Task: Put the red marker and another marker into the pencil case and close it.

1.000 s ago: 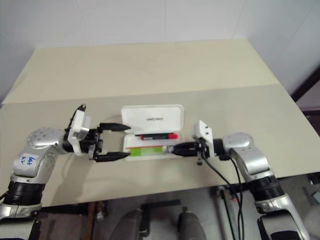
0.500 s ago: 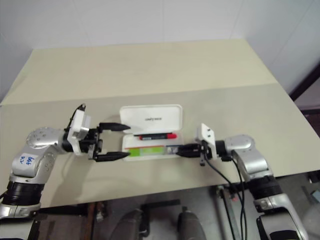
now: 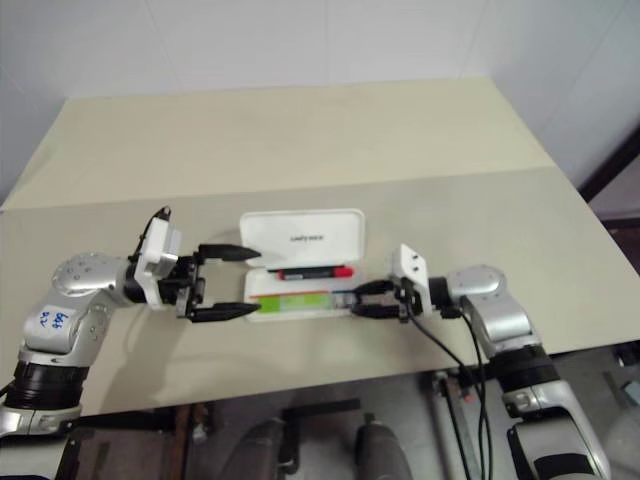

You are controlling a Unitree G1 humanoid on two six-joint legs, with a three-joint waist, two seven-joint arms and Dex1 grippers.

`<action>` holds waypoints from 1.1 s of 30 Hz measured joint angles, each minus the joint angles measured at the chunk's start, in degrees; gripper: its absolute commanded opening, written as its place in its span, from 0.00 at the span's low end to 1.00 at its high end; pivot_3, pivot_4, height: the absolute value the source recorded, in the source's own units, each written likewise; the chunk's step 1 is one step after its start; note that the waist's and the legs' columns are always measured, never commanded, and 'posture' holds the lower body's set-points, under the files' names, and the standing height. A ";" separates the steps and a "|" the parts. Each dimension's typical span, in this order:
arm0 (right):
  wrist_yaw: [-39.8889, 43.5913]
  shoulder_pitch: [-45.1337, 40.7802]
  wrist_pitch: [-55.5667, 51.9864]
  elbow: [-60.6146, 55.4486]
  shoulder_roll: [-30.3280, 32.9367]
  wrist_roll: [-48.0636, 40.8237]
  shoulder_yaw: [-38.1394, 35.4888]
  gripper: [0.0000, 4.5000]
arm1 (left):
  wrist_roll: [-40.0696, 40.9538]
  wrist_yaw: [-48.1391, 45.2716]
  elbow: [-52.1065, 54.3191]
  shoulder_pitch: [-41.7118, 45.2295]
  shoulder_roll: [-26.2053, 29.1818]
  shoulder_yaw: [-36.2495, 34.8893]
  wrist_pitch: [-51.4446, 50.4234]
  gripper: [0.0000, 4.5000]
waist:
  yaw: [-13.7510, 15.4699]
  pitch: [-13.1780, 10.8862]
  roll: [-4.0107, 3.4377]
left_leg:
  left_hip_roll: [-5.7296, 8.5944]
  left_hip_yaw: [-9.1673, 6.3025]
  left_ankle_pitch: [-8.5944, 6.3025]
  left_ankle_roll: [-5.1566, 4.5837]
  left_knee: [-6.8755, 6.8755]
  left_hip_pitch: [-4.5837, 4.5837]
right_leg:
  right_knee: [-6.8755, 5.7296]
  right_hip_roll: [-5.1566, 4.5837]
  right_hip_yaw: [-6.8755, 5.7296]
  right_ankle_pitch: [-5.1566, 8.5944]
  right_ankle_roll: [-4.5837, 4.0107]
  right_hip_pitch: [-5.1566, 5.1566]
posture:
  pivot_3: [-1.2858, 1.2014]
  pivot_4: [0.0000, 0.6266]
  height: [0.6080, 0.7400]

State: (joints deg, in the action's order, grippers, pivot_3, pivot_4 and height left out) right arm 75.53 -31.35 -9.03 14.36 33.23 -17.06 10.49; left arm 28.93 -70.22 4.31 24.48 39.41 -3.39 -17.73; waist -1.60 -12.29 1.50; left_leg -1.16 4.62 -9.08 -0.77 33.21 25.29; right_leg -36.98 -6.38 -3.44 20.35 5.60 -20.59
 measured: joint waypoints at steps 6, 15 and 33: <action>-0.62 -1.31 -2.41 -4.68 -0.77 -3.65 -2.52 0.99 | 0.00 0.21 -0.05 0.04 0.00 0.00 -0.34 1.00 | 0.04 0.00 0.00 | 0.00 0.00 0.02 0.02 -0.01 0.01 | -0.01 0.00 0.01 0.00 0.00 -0.01 | 0.52 0.24 1.00; -2.14 4.36 -9.07 -17.34 5.51 -10.54 -11.05 0.99 | 0.34 2.41 -0.04 -2.37 0.68 -3.46 -1.08 1.00 | 0.22 0.00 0.00 | 0.01 -0.02 -0.08 -0.09 -0.03 0.03 | 0.11 -0.05 0.00 0.00 0.01 0.02 | 0.52 0.24 1.00; -0.42 7.11 -6.38 -14.39 14.79 -12.24 -20.23 1.00 | 0.92 1.89 -4.63 -7.00 2.01 -9.80 2.33 0.32 | 0.05 0.00 0.00 | -0.02 0.01 -0.11 -0.10 -0.09 0.00 | 0.17 -0.07 0.06 0.00 0.00 -0.01 | 0.52 0.24 1.00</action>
State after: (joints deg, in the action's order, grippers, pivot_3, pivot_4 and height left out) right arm 75.10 -24.24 -15.41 -0.03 48.02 -29.30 -9.74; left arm 29.85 -68.33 -0.32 17.48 41.43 -13.19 -15.40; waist -1.55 -12.29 1.49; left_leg -1.17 4.63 -9.19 -0.87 33.12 25.29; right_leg -36.81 -6.45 -3.38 20.35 5.60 -20.60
